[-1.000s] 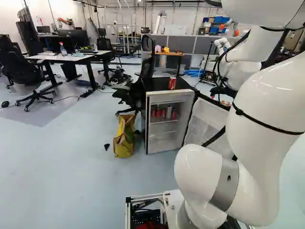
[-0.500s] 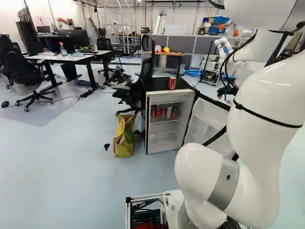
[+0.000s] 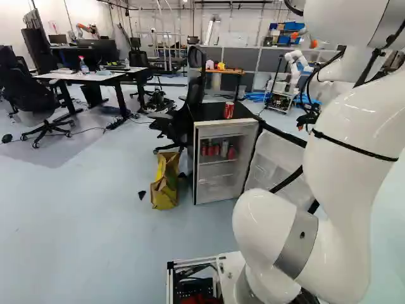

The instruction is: Grab a drink from the fridge

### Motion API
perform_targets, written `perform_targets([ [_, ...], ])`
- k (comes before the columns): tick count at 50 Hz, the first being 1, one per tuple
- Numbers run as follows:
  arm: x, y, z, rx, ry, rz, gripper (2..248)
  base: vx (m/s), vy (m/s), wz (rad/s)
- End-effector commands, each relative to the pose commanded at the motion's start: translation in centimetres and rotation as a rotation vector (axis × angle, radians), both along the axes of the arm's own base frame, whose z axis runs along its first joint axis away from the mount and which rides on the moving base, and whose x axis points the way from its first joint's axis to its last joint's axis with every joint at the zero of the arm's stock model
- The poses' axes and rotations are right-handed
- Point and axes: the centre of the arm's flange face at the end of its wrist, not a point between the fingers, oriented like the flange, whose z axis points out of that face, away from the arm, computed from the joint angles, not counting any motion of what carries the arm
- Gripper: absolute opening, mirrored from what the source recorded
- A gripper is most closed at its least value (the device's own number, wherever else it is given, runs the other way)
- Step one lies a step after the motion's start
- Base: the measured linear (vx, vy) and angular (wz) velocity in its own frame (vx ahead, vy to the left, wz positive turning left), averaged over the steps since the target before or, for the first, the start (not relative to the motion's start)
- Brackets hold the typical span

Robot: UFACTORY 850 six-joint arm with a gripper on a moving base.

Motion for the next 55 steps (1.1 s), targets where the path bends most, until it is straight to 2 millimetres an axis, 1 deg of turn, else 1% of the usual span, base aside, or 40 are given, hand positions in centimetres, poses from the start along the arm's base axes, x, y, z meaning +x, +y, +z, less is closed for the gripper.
perform_targets([
  [28, 2.2, -5.0, -0.5, 0.013, 0.002, -0.024, 247, 0.000, 0.000, 0.000],
  [55, 4.7, -8.8, -1.4, 0.083, 0.035, -0.015, 247, 0.000, 0.000, 0.000],
])
